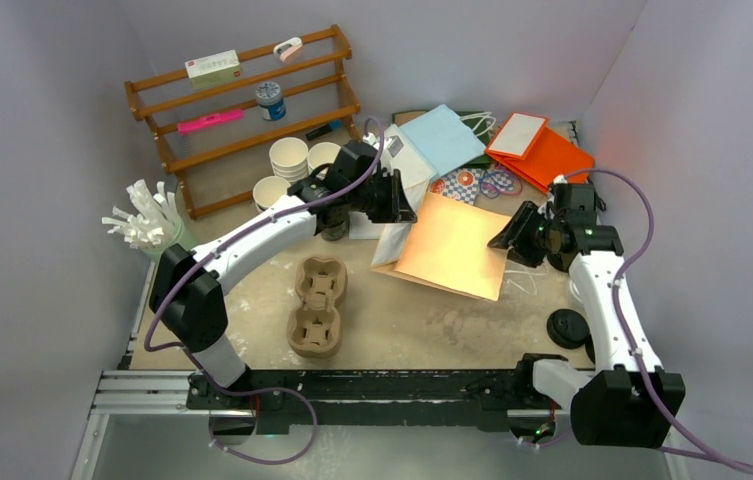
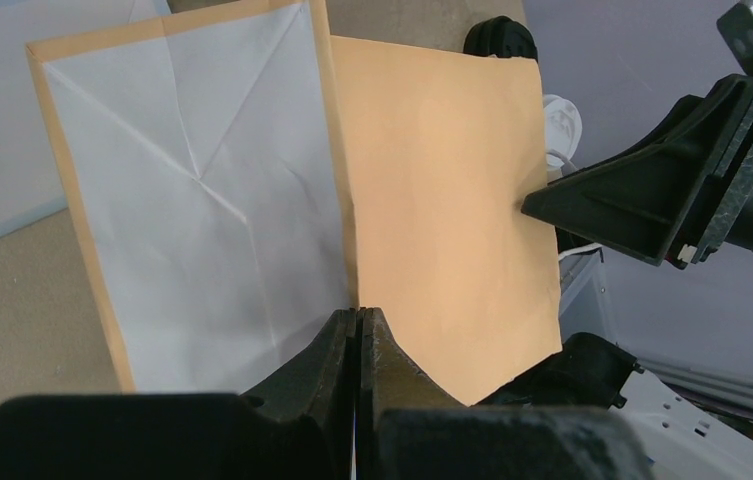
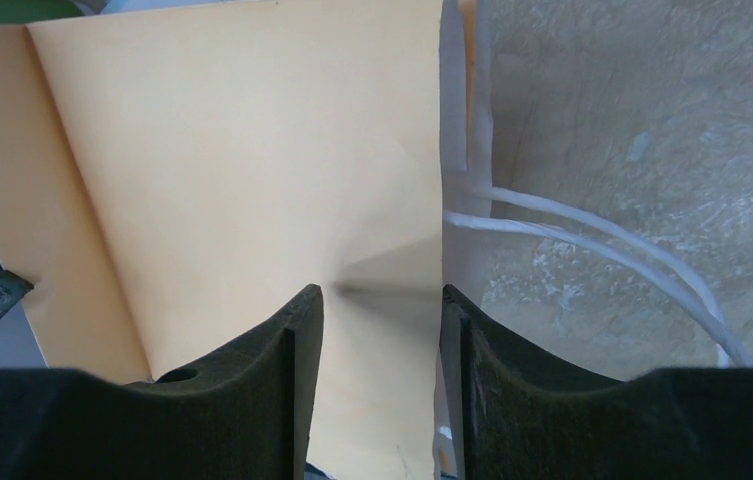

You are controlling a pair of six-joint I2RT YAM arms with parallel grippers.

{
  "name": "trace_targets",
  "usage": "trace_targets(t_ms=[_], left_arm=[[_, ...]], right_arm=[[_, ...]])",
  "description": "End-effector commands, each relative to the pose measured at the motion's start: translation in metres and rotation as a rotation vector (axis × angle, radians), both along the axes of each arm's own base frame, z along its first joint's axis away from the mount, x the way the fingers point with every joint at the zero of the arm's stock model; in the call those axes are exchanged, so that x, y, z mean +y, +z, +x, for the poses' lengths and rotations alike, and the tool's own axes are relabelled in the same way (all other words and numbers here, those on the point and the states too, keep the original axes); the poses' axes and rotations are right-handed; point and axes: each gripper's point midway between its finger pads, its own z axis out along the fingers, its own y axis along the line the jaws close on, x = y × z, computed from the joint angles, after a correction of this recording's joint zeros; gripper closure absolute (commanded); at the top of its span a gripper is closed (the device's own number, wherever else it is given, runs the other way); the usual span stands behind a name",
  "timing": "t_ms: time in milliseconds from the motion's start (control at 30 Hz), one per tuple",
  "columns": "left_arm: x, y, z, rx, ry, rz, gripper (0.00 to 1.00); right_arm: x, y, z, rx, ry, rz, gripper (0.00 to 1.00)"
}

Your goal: Pack the takeout coffee

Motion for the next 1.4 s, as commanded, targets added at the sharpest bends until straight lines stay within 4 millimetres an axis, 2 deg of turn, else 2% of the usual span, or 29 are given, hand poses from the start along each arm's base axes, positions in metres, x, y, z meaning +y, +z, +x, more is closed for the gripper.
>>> trace_targets(t_ms=[0, 67, 233, 333, 467, 567, 733, 900, 1000, 1133, 1200, 1367], left_arm=[[-0.001, 0.038, 0.004, -0.076, 0.003, -0.082, 1.0], [-0.001, 0.038, 0.005, -0.079, 0.004, -0.075, 1.0], [0.0, 0.033, 0.008, -0.084, 0.01, -0.049, 1.0], [0.0, 0.031, 0.011, -0.089, 0.016, -0.045, 1.0], [0.002, 0.025, 0.016, -0.083, 0.025, -0.031, 1.0], [0.012, 0.012, 0.022, -0.074, 0.06, 0.034, 0.97], [0.037, -0.017, 0.031, -0.071, 0.091, 0.234, 0.78], [0.041, -0.04, 0.032, -0.056, 0.055, 0.317, 0.6], [0.031, -0.036, 0.028, -0.068, -0.006, 0.267, 0.49], [-0.006, 0.003, 0.015, -0.16, -0.133, 0.001, 0.3], [-0.017, 0.012, 0.006, -0.157, -0.175, -0.096, 0.26], [-0.037, -0.005, 0.0, -0.097, -0.25, -0.136, 0.26]], right_arm=[[0.02, 0.004, -0.002, 0.002, 0.06, 0.103, 0.53], [0.024, 0.009, -0.003, 0.001, 0.071, 0.123, 0.58], [0.026, 0.032, 0.002, -0.034, 0.071, 0.139, 0.89], [0.028, 0.045, 0.009, -0.057, 0.061, 0.163, 1.0], [0.026, 0.058, 0.016, -0.076, 0.049, 0.15, 1.0], [0.02, 0.066, 0.019, -0.087, 0.034, 0.116, 1.0], [0.011, 0.088, 0.024, -0.122, 0.026, 0.059, 1.0], [0.007, 0.107, 0.029, -0.159, 0.023, 0.024, 1.0], [0.002, 0.107, 0.031, -0.161, 0.023, -0.013, 1.0], [0.002, 0.107, 0.031, -0.159, 0.032, -0.024, 1.0], [0.004, 0.108, 0.031, -0.158, 0.04, -0.015, 1.0], [0.007, 0.104, 0.029, -0.15, 0.051, 0.001, 1.0]])
